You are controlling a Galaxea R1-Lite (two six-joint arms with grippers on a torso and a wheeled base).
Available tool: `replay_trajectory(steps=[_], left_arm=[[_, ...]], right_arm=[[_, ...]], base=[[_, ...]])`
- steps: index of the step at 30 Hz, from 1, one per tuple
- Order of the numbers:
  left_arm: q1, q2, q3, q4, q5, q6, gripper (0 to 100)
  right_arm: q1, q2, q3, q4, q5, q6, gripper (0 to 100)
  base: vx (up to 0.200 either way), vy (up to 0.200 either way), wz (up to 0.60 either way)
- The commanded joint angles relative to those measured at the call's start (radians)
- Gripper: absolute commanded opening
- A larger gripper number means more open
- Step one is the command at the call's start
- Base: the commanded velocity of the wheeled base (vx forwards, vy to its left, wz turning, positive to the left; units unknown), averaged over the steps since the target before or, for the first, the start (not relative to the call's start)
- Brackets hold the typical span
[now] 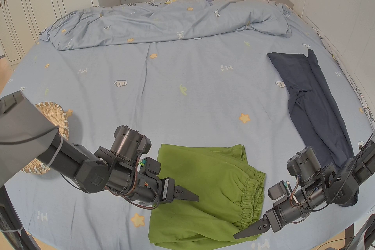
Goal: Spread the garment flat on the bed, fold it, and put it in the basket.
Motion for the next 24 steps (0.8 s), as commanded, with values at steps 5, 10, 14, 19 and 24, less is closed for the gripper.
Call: replay_trajectory(steps=[5, 10, 14, 19, 24], left_arm=[[-0.019, 0.002, 0.007, -0.015, 0.008, 0.000, 0], [0.024, -0.094, 0.057, -0.010, 0.013, 0.010, 0], [0.073, -0.159, 0.048, 0.011, 0.011, 0.007, 0], [0.099, -0.205, -0.001, 0.099, 0.011, 0.013, 0], [0.133, -0.248, -0.110, 0.309, 0.011, 0.073, 0]], right_arm=[[-0.006, 0.001, -0.006, 0.001, -0.005, 0.010, 100], [-0.101, -0.074, -0.085, 0.009, -0.009, 0.034, 100], [-0.177, -0.122, -0.235, 0.027, -0.009, 0.148, 100], [-0.253, -0.140, -0.358, 0.121, -0.009, 0.159, 100], [-0.305, -0.157, -0.378, 0.167, -0.009, 0.149, 100]], base=[[0.000, 0.000, 0.00], [0.000, 0.000, 0.00], [0.000, 0.000, 0.00], [0.000, 0.000, 0.00], [0.000, 0.000, 0.00]])
